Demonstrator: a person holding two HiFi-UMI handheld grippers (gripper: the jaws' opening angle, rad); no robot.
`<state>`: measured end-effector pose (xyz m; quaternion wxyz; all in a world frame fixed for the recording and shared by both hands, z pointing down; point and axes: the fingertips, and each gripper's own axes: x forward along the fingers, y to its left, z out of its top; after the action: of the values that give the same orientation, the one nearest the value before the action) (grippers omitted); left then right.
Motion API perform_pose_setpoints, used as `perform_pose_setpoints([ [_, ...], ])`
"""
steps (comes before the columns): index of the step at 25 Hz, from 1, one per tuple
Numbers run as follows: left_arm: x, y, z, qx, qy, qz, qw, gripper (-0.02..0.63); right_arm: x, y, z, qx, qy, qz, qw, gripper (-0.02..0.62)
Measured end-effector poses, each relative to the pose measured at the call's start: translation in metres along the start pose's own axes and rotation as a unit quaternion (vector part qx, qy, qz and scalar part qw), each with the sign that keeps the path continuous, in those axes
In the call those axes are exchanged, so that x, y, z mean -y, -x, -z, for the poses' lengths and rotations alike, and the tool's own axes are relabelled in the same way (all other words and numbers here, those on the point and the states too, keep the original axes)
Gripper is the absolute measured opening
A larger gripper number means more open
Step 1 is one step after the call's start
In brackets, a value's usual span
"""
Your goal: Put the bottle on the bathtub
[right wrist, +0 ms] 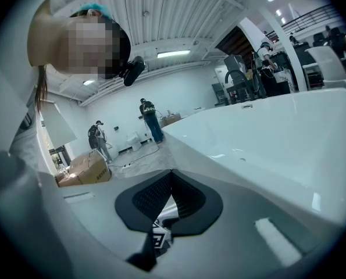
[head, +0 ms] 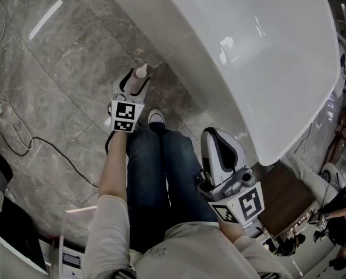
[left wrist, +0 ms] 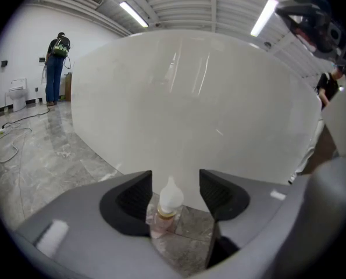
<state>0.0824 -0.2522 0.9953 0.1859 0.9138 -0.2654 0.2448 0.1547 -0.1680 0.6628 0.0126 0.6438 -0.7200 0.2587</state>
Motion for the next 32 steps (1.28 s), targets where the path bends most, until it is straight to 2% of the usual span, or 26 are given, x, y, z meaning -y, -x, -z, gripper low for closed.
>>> perform_pose_setpoints([
  [3,0.004,0.037,-0.048,0.030,0.004,-0.015,0.9994,0.286,-0.013,0.015,-0.025,-0.013,0.000,-0.003,1.000,-0.002],
  [5,0.004,0.063,-0.082,0.042,0.004,-0.037,0.9984,0.214,-0.022,0.025,-0.045,-0.018,0.000,-0.006,1.000,-0.002],
  [11,0.008,0.130,-0.180,0.059,-0.005,-0.079,0.9951,0.085,-0.049,0.058,-0.116,-0.009,0.001,-0.013,1.000,-0.002],
  [16,0.014,0.184,-0.267,0.073,-0.012,-0.077,0.9942,0.060,-0.072,0.078,-0.178,0.007,0.009,-0.007,1.000,-0.002],
  [25,0.062,0.317,-0.421,0.152,-0.028,-0.051,0.9867,0.049,-0.112,0.121,-0.258,0.027,0.045,-0.003,0.999,-0.002],
  [28,0.073,0.372,-0.450,0.174,-0.017,-0.061,0.9827,0.049,-0.128,0.131,-0.272,0.038,0.054,-0.011,0.998,-0.002],
  [32,0.089,0.443,-0.469,0.181,-0.012,-0.095,0.9789,0.049,-0.147,0.149,-0.283,0.045,0.054,-0.020,0.997,-0.002],
])
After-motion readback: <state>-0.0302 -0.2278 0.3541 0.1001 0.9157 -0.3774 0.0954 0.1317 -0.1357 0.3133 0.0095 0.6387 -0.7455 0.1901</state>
